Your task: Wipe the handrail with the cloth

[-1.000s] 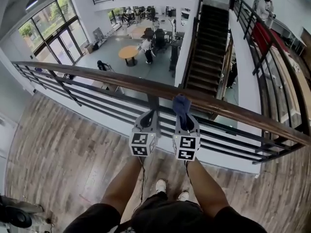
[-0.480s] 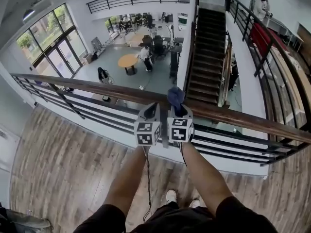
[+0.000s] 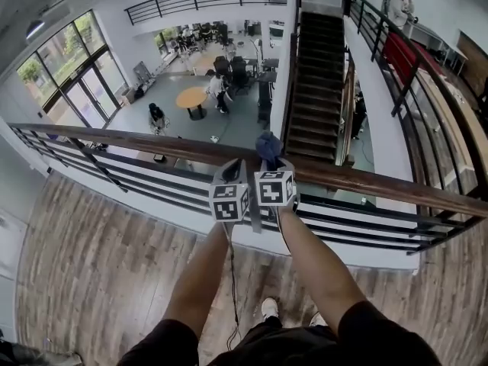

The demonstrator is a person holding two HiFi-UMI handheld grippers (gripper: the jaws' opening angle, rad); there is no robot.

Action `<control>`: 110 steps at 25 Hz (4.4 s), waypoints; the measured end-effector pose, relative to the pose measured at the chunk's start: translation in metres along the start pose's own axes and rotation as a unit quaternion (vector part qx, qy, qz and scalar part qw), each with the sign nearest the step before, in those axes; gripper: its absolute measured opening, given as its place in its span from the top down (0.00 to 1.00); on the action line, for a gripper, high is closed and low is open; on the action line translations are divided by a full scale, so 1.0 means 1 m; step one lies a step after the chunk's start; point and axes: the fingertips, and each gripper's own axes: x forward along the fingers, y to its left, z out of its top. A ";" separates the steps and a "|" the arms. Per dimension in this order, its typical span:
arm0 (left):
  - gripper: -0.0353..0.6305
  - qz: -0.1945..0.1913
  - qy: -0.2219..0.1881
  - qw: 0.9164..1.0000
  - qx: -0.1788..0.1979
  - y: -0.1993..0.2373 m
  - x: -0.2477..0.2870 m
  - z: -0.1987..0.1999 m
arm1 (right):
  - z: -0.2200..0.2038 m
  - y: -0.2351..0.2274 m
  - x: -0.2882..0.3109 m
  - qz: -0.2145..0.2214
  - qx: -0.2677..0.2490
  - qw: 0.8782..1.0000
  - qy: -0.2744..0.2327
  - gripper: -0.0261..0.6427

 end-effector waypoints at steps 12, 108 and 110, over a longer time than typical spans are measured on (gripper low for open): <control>0.94 0.012 -0.004 1.000 0.016 -0.047 0.000 0.010 | -0.011 -0.046 -0.020 0.012 0.000 0.999 0.040 0.84; 0.94 -0.379 0.078 0.919 0.076 -1.090 0.129 0.004 | -0.292 -1.059 -0.516 -0.366 0.073 0.918 0.136 0.84; 0.94 -0.388 0.058 0.917 0.068 -1.075 0.127 0.015 | -0.288 -1.060 -0.521 -0.387 0.065 0.909 0.138 0.84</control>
